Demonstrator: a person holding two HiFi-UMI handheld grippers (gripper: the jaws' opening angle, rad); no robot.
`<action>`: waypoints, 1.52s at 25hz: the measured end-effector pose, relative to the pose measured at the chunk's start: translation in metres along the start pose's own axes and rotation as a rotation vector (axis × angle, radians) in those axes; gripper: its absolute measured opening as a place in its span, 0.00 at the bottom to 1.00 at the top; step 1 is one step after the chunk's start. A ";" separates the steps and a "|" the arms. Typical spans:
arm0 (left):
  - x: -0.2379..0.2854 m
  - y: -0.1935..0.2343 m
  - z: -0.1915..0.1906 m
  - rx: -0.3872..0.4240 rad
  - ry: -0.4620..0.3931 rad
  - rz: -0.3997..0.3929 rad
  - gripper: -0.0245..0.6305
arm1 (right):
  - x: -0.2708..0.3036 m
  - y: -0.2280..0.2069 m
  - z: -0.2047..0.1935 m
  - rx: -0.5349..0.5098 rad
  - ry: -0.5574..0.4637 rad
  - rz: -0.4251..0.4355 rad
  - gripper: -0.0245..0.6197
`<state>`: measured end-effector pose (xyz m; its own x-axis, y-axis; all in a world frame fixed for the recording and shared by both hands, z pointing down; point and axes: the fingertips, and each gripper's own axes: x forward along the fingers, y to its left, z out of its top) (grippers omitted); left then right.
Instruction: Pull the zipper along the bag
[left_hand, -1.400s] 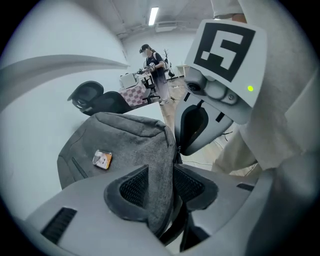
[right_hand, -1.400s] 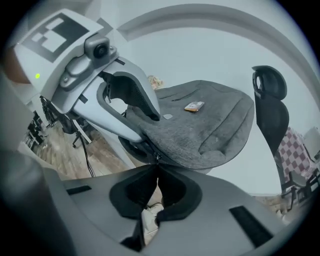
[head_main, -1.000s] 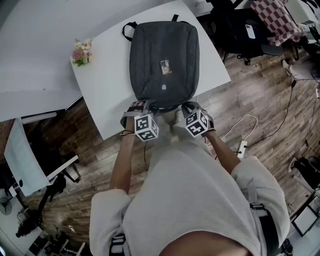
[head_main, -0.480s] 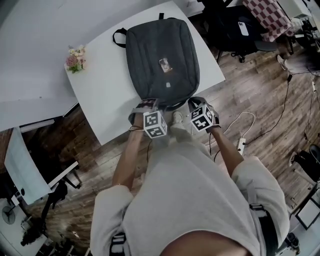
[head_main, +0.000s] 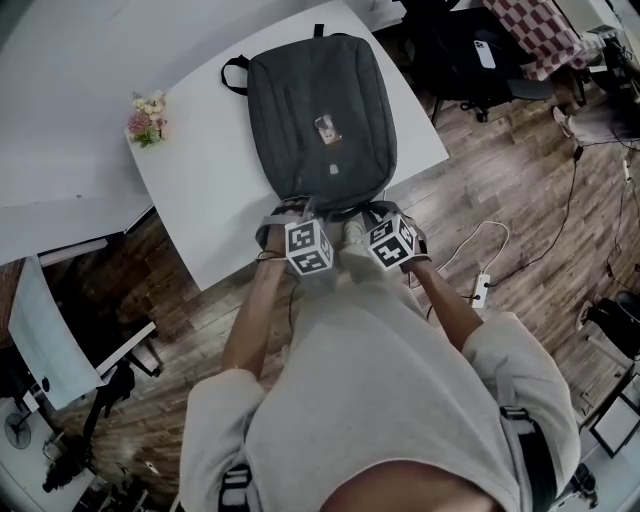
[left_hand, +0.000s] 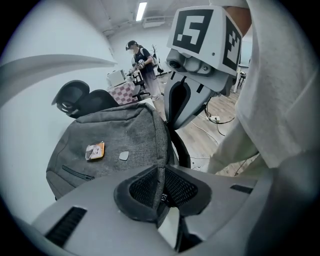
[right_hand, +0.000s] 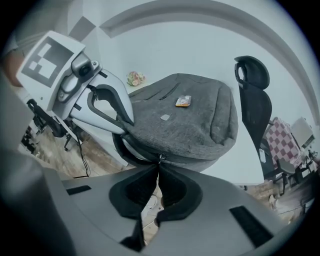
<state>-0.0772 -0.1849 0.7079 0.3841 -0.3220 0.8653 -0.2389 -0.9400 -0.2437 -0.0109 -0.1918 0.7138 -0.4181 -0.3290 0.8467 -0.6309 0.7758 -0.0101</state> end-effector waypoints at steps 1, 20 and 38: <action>0.000 0.000 0.000 -0.001 -0.001 0.000 0.14 | 0.001 0.003 0.001 -0.012 0.004 0.009 0.08; 0.000 0.000 -0.002 -0.035 -0.031 -0.011 0.14 | 0.022 0.055 0.029 -0.002 -0.023 0.122 0.08; -0.019 -0.003 -0.008 -0.236 -0.120 0.088 0.38 | -0.005 0.032 0.024 0.129 -0.180 0.078 0.29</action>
<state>-0.0907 -0.1756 0.6959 0.4523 -0.4255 0.7838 -0.4717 -0.8600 -0.1947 -0.0449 -0.1779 0.6965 -0.5715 -0.3701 0.7324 -0.6652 0.7316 -0.1494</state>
